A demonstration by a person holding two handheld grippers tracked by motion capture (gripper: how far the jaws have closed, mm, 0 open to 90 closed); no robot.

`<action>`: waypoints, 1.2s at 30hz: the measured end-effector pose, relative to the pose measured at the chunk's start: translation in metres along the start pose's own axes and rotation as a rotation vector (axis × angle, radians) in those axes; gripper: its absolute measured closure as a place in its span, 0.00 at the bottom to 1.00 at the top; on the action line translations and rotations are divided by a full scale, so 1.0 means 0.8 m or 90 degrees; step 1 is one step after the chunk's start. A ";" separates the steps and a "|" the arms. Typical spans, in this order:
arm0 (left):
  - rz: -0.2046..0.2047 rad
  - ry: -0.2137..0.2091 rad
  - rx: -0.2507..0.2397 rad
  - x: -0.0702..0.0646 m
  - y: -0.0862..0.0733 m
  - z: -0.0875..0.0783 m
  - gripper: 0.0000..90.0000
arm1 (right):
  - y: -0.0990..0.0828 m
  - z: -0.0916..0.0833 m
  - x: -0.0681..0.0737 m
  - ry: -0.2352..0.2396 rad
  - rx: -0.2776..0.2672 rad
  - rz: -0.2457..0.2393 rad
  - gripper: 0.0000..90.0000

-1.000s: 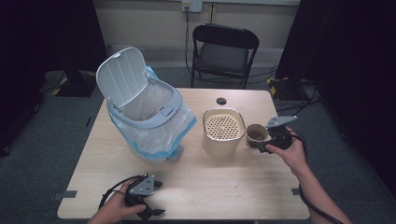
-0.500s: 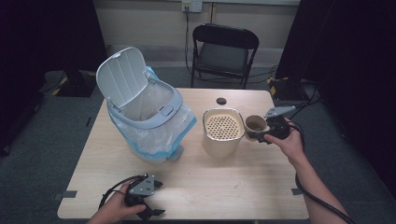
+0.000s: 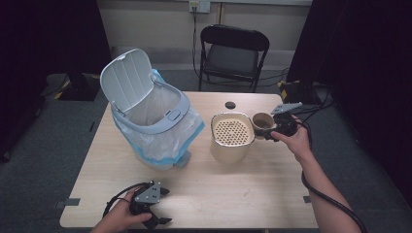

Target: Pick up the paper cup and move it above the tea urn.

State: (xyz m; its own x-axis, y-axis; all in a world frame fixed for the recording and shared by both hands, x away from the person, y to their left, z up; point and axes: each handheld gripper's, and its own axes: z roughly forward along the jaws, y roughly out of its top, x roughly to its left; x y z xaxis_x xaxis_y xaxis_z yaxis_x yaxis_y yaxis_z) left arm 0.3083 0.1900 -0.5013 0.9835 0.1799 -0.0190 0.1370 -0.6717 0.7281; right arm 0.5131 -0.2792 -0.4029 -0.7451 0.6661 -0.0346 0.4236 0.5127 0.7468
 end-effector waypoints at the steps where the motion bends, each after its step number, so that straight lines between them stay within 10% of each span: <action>1: 0.000 0.000 0.000 0.000 0.000 0.000 0.09 | 0.002 0.001 -0.002 0.001 0.000 0.002 0.32; 36: 0.006 0.007 0.000 0.001 0.000 -0.001 0.09 | 0.083 0.022 -0.019 -0.041 -0.009 -0.045 0.32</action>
State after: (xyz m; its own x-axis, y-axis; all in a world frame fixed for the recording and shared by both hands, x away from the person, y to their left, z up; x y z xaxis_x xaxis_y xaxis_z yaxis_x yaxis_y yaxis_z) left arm 0.3087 0.1903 -0.5006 0.9835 0.1810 -0.0044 0.1273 -0.6739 0.7277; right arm 0.5617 -0.2456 -0.3642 -0.7386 0.6615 -0.1298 0.3627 0.5522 0.7507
